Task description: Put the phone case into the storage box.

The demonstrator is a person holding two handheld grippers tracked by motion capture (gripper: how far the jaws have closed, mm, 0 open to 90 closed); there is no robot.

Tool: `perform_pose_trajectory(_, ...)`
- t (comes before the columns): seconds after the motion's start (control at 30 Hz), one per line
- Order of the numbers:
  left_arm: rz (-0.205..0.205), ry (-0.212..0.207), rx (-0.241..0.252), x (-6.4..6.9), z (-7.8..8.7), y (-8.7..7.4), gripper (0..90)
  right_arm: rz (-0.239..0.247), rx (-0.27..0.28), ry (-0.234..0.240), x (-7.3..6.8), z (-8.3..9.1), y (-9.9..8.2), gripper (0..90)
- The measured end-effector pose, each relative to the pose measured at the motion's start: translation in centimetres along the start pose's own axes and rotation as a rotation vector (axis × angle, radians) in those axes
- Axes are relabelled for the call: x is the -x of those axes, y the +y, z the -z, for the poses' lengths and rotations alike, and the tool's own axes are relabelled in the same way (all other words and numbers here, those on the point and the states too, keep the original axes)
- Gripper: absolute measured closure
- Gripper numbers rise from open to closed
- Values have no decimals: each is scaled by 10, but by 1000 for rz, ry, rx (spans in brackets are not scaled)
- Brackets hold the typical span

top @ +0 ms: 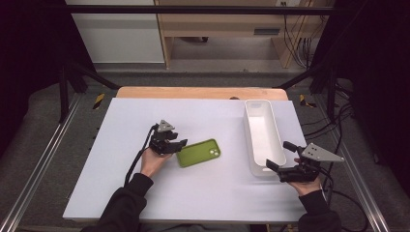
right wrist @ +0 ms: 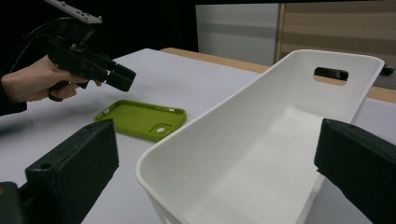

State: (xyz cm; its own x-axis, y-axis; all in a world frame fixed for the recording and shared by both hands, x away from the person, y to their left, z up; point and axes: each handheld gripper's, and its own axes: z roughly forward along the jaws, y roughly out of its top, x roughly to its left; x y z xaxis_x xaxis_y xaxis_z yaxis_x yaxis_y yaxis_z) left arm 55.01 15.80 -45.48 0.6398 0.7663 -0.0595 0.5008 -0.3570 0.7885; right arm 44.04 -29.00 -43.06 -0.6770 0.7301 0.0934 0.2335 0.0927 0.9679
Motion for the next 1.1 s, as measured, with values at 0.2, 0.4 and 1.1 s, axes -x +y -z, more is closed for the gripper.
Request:
perform_pose_trajectory(0.2,13,-5,-7,-2,-1,-1,586,-2,-3,-1,0,-1,0,2)
perform_pose_trajectory(0.4,16,8,-22,-3,-3,-2,654,0,-3,1,0,-1,0,2)
perform_pose_trajectory(1.1,5,26,-63,-4,-11,-6,857,4,-5,0,0,-1,-1,2)
